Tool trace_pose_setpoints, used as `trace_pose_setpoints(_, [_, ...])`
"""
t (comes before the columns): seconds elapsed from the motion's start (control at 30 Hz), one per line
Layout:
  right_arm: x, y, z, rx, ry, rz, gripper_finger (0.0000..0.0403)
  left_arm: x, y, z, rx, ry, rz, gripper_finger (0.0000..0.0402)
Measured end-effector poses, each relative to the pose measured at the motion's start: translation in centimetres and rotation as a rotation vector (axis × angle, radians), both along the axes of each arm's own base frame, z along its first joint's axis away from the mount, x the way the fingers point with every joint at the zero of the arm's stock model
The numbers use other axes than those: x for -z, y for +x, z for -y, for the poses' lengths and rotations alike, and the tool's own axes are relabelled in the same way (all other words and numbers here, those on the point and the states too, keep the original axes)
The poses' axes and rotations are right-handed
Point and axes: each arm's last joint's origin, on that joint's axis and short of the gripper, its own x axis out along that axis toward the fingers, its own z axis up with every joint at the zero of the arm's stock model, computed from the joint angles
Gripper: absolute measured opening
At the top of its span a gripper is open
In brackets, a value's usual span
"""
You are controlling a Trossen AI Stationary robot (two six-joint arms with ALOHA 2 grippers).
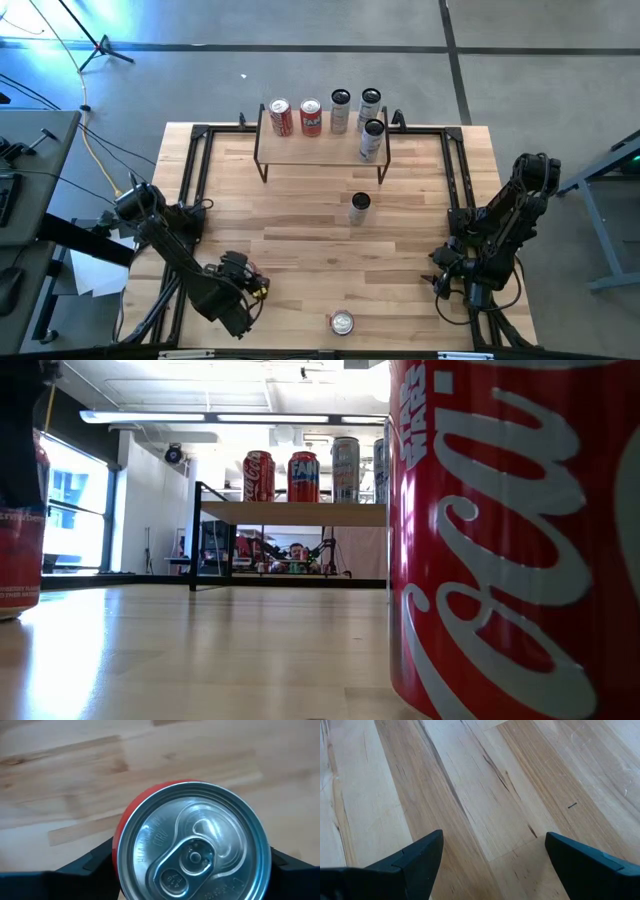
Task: Place canned beverage on shelf
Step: Put the red soda can on the shelf aligned with the red soda can
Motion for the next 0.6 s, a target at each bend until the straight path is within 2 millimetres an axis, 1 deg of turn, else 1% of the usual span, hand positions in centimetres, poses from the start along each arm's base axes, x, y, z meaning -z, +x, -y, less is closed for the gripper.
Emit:
trace_pose_setpoints(0.1, [0.0,0.0,0.0,0.0,0.001,0.0,0.0339,-0.4,0.8,-0.1,0.122,0.01,-0.033,0.0273])
trace_pose_setpoints(0.23, [0.0,0.0,0.0,0.0,0.0,0.0,0.0339,-1.0,1.8,-1.3,0.309,0.052,-0.1,0.0273])
trace_pose_setpoints(0.4, [0.0,0.0,0.0,0.0,0.0,0.0,0.0339,-2.1,3.2,-3.5,0.48,0.114,-0.147,0.0273])
trace_pose_setpoints(0.6, [0.0,0.0,0.0,0.0,0.0,0.0,0.0339,-3.7,5.1,-6.8,0.635,0.243,-0.145,0.0273])
